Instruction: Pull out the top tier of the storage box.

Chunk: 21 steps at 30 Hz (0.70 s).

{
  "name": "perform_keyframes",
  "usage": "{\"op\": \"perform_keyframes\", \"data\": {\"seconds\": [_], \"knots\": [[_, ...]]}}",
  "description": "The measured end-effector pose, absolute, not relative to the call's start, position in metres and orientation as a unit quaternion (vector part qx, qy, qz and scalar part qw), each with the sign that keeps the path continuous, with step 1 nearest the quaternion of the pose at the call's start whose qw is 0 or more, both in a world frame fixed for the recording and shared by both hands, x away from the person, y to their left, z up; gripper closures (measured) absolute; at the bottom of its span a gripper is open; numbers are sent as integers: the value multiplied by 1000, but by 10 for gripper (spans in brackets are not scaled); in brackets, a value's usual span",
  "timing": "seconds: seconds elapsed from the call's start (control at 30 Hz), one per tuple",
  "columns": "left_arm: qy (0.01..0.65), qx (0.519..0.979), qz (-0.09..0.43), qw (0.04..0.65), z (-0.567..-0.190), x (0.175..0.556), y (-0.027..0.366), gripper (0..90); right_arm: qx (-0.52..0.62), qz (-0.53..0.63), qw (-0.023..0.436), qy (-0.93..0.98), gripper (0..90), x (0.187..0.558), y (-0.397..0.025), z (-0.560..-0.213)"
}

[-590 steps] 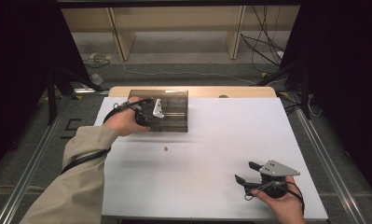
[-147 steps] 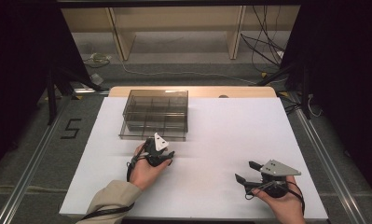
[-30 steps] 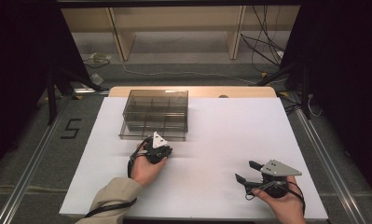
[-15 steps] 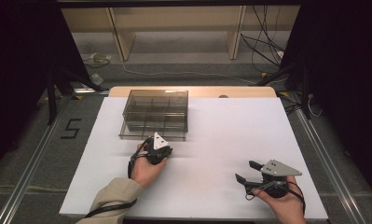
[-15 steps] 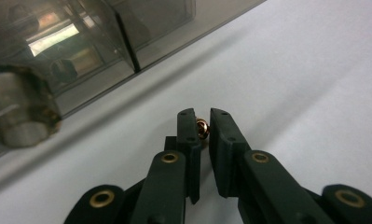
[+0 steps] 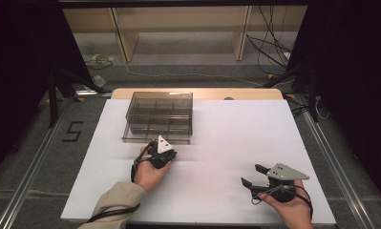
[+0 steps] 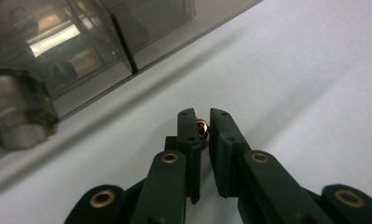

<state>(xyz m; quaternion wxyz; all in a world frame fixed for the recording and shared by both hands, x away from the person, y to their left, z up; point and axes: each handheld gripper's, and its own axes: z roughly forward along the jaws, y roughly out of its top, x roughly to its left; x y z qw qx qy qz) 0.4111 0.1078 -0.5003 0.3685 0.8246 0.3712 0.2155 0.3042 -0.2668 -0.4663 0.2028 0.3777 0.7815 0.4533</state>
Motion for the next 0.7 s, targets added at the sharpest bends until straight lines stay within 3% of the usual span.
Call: {"op": "perform_keyframes", "data": {"seconds": [0.7], "knots": [[355, 826, 227, 374, -497, 409, 108, 838, 381, 453, 206, 779, 283, 304, -267, -466]]}}
